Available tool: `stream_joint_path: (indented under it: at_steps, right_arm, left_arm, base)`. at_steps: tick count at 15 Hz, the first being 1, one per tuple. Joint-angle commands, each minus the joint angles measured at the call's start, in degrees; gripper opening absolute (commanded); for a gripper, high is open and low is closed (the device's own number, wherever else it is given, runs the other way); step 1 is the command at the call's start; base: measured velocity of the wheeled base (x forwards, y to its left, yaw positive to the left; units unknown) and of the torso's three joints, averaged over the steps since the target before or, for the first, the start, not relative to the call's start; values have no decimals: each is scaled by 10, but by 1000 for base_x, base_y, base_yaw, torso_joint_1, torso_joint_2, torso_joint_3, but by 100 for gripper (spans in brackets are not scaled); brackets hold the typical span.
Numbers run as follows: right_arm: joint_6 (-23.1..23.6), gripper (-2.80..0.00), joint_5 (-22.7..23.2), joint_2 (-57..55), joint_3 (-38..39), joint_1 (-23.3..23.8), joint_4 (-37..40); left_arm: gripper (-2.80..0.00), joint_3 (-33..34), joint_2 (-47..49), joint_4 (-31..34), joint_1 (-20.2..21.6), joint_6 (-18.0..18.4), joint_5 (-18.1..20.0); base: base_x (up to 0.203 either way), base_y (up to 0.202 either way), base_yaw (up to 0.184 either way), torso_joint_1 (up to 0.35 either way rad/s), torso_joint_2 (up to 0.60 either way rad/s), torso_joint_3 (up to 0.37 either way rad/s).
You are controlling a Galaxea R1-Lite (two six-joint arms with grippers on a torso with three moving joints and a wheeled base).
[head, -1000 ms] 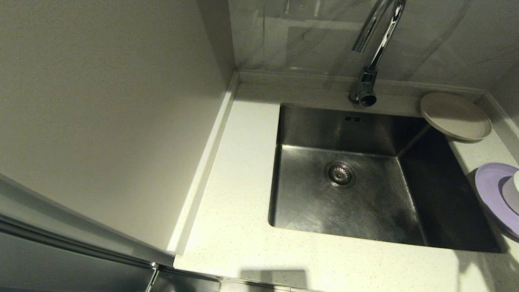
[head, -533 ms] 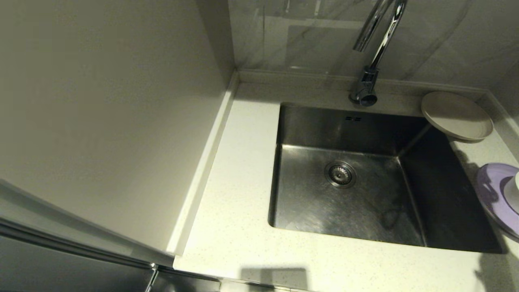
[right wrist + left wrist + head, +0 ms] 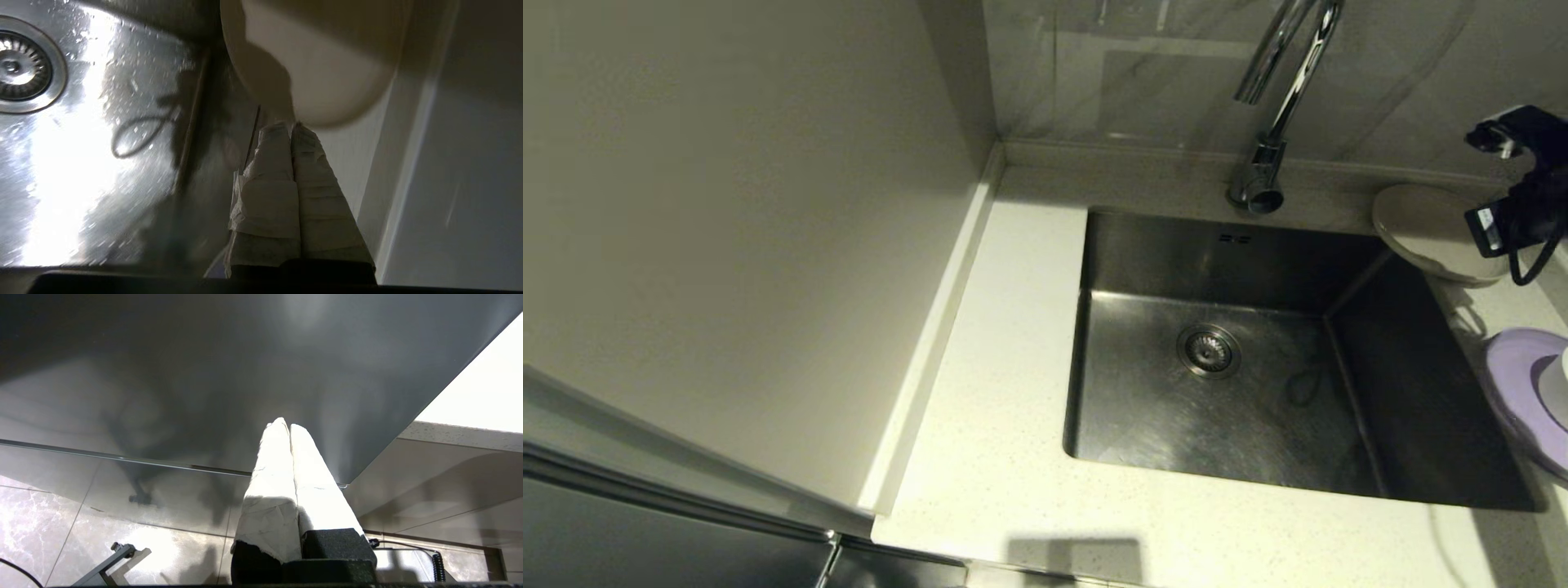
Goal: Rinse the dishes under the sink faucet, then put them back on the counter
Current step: Put a plate into the sink
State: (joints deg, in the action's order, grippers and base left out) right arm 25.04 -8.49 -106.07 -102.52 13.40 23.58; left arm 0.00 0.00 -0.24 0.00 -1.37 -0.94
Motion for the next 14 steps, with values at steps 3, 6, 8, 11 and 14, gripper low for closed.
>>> stream_joint_path:
  at_steps: [3, 6, 8, 11, 14]
  right_arm:
    - [44, 0, 28, -68, -31, 14, -9]
    - [92, 0, 50, -98, -69, 25, -7]
    - [96, 0, 61, -110, -73, 26, -7]
    - [100, 0, 61, -137, -86, 26, -8]
    - [124, 0, 62, -165, -107, 26, -16]
  left_arm:
    - [-280, 0, -1, 0, 0, 0, 0]
    - [-280, 0, -1, 0, 0, 0, 0]
    - [-280, 0, -1, 0, 0, 0, 0]
    - [-280, 0, -1, 0, 0, 0, 0]
    - [-280, 0, -1, 0, 0, 0, 0]
  base:
    - [0, 0, 0, 0, 0, 0]
    - [0, 0, 0, 0, 0, 0]
    - [0, 0, 0, 0, 0, 0]
    - [0, 0, 0, 0, 0, 0]
    - [0, 0, 0, 0, 0, 0]
